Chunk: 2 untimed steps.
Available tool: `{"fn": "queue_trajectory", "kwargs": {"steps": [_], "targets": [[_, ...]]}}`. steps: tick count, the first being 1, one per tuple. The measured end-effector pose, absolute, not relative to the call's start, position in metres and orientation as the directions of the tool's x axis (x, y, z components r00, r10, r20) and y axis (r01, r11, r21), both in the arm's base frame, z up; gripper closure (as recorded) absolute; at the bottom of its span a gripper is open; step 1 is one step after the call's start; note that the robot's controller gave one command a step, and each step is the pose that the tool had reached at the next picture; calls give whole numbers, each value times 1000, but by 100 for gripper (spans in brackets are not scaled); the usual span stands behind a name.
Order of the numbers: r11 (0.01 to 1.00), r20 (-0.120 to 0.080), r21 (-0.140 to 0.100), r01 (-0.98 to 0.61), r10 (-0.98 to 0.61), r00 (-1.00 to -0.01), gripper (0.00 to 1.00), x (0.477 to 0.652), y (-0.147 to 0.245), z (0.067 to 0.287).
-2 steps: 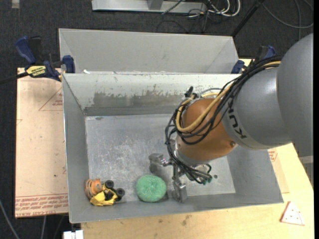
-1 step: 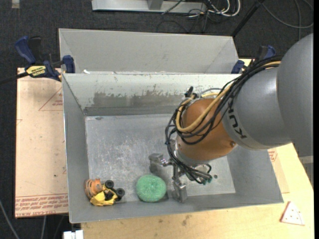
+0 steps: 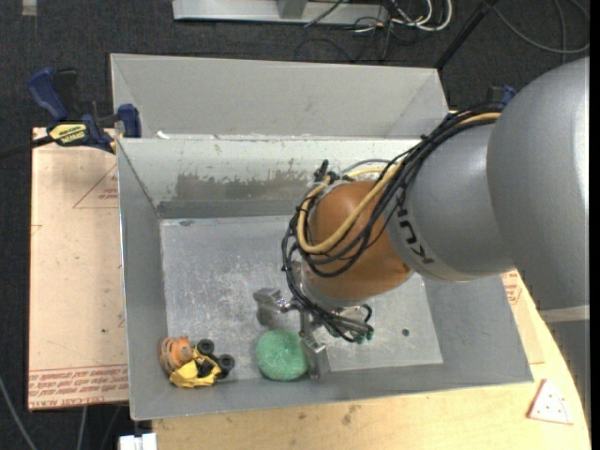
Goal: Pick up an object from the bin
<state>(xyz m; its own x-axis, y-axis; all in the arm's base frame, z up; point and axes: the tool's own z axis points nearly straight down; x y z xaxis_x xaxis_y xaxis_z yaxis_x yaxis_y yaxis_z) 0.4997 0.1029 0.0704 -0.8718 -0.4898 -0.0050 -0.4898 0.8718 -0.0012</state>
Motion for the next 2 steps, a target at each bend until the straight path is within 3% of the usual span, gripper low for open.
{"fn": "queue_trajectory", "kwargs": {"steps": [1, 2], "targets": [[743, -3, 1, -669, -669, -743, 100, 499, 123, 70], [743, -3, 1, -669, -669, -743, 100, 499, 123, 70]]}}
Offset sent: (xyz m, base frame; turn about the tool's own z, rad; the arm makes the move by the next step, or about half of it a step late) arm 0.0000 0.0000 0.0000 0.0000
